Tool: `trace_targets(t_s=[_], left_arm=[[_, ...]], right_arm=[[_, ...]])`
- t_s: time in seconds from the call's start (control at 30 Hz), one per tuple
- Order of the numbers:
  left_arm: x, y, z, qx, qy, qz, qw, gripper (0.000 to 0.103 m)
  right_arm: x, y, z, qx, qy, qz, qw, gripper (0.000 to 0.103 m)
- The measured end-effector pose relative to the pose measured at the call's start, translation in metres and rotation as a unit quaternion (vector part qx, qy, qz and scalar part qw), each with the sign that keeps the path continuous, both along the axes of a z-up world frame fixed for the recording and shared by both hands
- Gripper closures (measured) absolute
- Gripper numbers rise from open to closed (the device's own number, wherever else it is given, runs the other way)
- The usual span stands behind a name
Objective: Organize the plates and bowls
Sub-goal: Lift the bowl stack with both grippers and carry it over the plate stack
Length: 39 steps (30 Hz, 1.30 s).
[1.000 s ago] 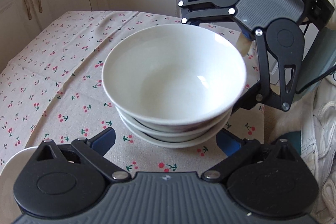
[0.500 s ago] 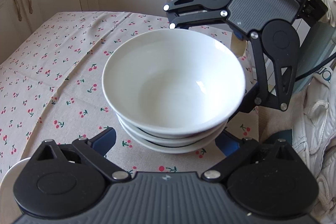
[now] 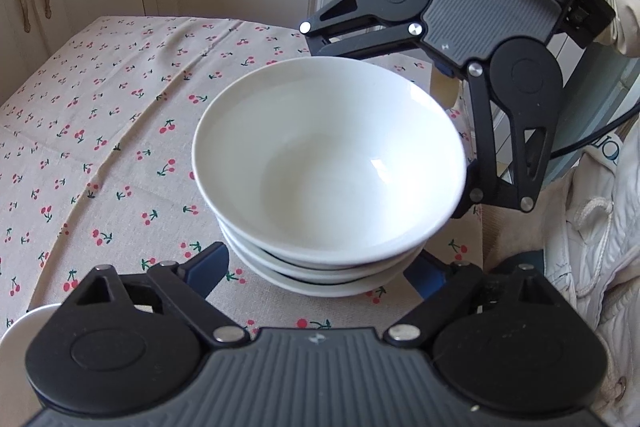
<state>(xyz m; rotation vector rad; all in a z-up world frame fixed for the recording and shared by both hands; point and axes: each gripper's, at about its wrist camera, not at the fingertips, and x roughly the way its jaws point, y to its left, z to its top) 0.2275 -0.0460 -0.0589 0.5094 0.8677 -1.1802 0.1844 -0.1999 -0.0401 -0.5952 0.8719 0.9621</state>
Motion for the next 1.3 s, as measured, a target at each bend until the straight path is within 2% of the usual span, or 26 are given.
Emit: trace_targets(t_s=[0.37, 0.87, 1.1, 1.3], left_arm=[[-0.001, -0.006, 0.0, 0.0, -0.008, -0.021, 0.9998, 0.012], [-0.005, -0.007, 0.002, 0.002, -0.013, -0.018, 0.9998, 0.013], [-0.01, 0.005, 0.023, -0.01, -0.034, -0.004, 0.9994, 0.013], [-0.016, 0.032, 0.044, -0.015, -0.061, 0.023, 0.9977, 0.012]], right_arm=[[-0.001, 0.002, 0.001, -0.009, -0.006, 0.001, 1.0, 0.008], [-0.005, 0.001, 0.006, -0.013, -0.004, -0.005, 1.0, 0.011], [-0.007, 0.012, 0.028, -0.021, -0.028, 0.009, 0.999, 0.011], [-0.005, 0.037, 0.05, -0.023, -0.059, 0.039, 0.997, 0.011]])
